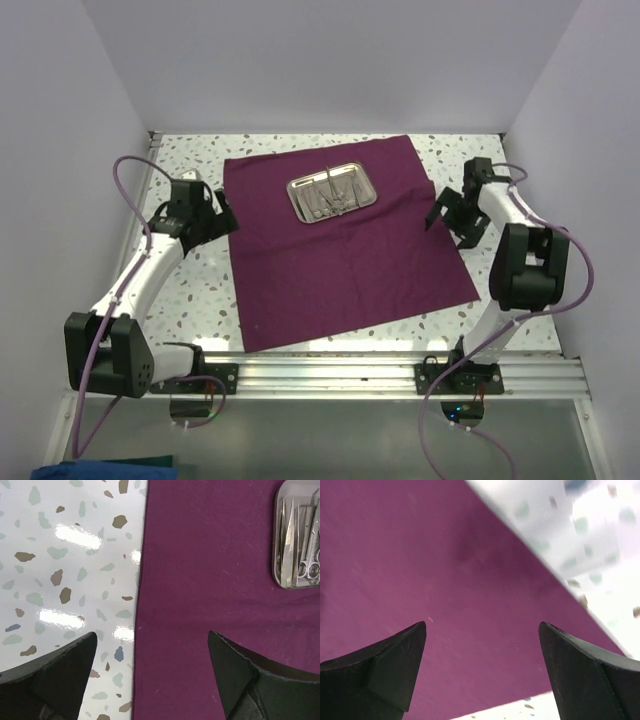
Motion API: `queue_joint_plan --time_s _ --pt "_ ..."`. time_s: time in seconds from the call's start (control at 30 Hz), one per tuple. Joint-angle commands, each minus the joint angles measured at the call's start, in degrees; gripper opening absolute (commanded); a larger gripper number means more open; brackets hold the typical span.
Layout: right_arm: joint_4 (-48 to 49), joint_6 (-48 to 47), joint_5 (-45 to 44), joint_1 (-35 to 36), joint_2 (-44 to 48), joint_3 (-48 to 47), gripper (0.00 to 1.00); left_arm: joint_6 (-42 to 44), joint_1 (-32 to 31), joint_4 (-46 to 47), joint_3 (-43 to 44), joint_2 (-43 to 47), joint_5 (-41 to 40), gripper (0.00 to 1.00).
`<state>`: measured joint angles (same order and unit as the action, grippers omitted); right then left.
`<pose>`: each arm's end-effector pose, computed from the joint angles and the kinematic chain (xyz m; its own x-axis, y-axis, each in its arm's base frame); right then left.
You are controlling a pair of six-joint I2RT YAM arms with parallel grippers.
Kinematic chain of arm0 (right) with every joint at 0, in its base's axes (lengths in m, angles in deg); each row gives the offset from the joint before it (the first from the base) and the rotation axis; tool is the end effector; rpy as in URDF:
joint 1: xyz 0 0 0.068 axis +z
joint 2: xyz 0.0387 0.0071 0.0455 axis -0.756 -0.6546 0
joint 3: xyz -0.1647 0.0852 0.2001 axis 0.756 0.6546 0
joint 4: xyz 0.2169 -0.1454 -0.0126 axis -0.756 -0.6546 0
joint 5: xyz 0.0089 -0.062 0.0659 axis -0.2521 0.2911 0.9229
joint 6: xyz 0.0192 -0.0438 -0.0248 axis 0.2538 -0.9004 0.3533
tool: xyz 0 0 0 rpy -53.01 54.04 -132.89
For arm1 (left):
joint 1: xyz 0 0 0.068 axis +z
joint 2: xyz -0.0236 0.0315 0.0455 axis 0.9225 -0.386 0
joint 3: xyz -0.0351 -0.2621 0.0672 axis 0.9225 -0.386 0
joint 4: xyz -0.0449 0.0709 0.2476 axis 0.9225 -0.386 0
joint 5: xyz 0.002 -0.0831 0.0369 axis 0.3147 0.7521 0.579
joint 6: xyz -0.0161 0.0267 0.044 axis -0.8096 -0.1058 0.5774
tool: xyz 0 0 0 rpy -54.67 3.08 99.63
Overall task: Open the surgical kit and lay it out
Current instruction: Smooth out the surgical kit at the center of the board.
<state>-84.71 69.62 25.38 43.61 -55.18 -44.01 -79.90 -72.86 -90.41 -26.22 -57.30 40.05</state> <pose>0.3607 -0.0334 0.2031 -0.7813 0.5789 -0.2331 0.5525 0.8153 0.1729 0.2616 -0.0224 0.2628 -0.6607 -0.4505 -0.6004 -0.3486 0.8925 -0.2861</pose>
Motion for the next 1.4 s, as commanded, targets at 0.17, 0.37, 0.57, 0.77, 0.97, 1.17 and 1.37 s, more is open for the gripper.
queue_joint_plan --time_s 0.17,0.37,0.57,0.77,0.97,1.17,1.37 --pt "8.68 -1.81 -0.20 -0.04 9.18 20.39 0.98 -1.21 -4.72 3.39 2.82 -4.06 0.64 0.96" --pt "14.49 -0.40 6.90 0.05 11.39 30.25 0.82 -0.33 -6.04 2.95 5.28 -5.99 0.47 0.96" --pt "10.37 2.32 9.03 1.45 18.84 37.28 0.67 0.20 -6.04 2.95 5.99 -6.35 0.38 0.96" --pt "3.08 6.27 11.14 3.65 31.23 43.79 0.67 0.29 -6.04 3.12 5.20 -6.26 0.03 0.96" --pt "-1.76 9.44 9.92 8.92 35.64 42.39 0.68 1.43 -6.04 3.74 5.19 -6.08 0.03 0.96" --pt "-4.93 7.60 2.81 9.10 36.97 32.82 0.84 2.39 -6.13 4.88 6.25 -6.35 0.29 0.96" --pt "-6.69 4.26 -2.84 9.10 32.67 17.09 0.94 3.18 -6.04 5.59 7.74 -6.44 1.69 0.98"
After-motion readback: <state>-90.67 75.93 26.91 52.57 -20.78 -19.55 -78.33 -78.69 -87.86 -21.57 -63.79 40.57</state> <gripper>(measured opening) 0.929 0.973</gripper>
